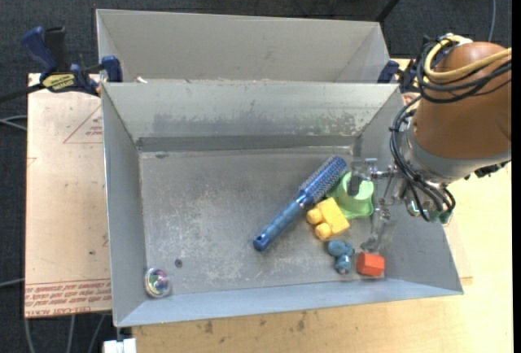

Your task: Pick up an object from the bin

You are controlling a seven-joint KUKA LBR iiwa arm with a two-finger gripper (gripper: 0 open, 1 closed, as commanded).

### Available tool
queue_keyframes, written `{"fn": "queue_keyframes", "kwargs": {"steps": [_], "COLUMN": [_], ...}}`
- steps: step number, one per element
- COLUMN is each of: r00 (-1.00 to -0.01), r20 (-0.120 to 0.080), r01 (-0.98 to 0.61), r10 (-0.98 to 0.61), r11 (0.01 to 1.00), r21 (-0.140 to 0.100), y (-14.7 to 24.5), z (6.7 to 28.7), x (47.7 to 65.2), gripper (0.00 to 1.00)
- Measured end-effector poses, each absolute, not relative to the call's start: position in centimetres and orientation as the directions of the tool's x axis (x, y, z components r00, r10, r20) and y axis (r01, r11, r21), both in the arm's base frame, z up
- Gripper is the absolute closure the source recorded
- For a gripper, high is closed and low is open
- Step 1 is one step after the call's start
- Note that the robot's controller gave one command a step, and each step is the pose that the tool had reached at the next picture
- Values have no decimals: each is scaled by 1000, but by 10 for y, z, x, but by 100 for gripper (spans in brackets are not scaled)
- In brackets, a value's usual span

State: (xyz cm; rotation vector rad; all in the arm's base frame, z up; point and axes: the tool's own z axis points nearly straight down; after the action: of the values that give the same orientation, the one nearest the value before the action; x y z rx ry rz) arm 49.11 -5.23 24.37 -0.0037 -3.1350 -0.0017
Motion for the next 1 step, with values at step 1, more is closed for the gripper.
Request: {"fn": "queue_keyframes", "kwargs": {"steps": [1], "r00": [-934], "r20": [0], "r01": [-356], "r10": [-356], "r11": [934], "r21": [2], "y": [-6], "z": [158], "x": [567], "gripper": [0]}}
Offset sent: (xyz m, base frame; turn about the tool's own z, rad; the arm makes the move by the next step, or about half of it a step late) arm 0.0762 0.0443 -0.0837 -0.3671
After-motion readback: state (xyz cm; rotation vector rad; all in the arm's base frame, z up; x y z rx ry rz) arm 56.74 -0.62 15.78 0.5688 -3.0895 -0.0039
